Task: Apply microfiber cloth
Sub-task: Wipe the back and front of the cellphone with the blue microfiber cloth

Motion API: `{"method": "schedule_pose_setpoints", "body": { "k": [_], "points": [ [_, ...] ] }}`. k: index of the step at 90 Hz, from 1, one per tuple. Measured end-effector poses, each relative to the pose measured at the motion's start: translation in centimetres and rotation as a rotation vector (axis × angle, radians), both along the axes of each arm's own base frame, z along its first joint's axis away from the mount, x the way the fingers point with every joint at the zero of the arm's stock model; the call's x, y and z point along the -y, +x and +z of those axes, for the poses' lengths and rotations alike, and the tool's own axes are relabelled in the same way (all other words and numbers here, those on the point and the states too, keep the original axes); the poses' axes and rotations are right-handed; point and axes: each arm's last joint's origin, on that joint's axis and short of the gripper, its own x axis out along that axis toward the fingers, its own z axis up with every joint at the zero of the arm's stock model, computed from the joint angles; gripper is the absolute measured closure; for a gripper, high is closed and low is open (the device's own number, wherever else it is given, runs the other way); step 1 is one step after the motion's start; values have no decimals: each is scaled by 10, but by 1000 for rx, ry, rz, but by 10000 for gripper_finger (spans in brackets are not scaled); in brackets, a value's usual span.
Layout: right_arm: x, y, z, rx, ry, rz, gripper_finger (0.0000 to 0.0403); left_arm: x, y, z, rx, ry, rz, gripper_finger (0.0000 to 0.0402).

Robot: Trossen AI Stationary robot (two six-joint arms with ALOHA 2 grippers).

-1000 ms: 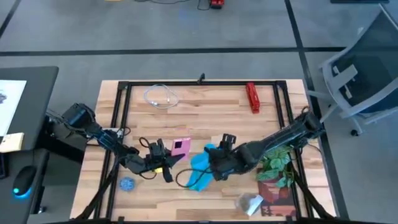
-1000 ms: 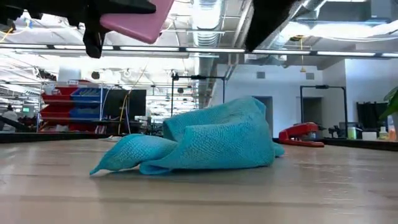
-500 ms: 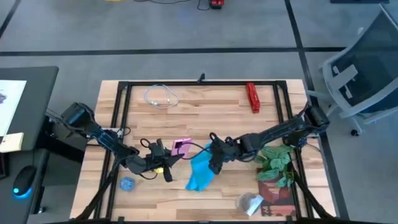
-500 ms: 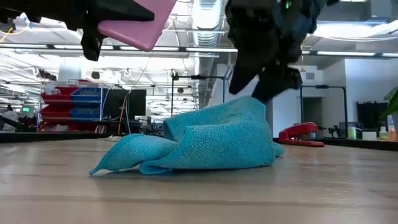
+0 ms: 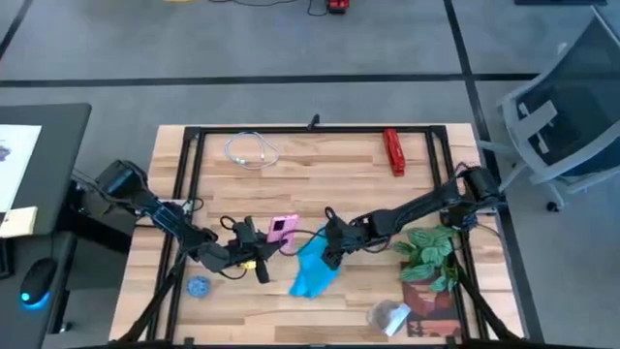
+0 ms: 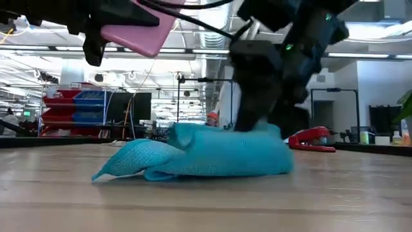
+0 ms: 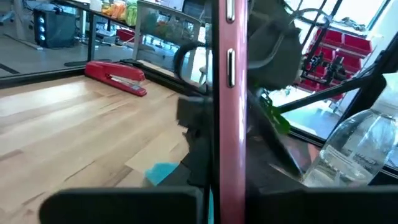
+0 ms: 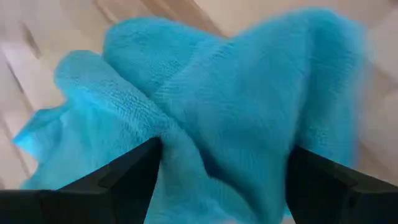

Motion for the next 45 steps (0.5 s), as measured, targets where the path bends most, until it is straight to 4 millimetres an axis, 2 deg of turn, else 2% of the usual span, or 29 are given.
{"method": "schedule_pose_setpoints", "body": {
  "k": [11,28,32,45],
  "points": [
    [-7,3,-4,35,-23,14,196,0,0,-2,-13,1,0,391],
    [-22,0,8,138,-171,-7,372,0,0,-3,-22,0,-2,391],
    [-26,-1,16,176,-201,-18,388,0,0,-3,-25,2,-1,391],
    [-40,-12,41,282,-307,-68,393,-1,-1,-5,-37,-3,3,391]
  ]
}}
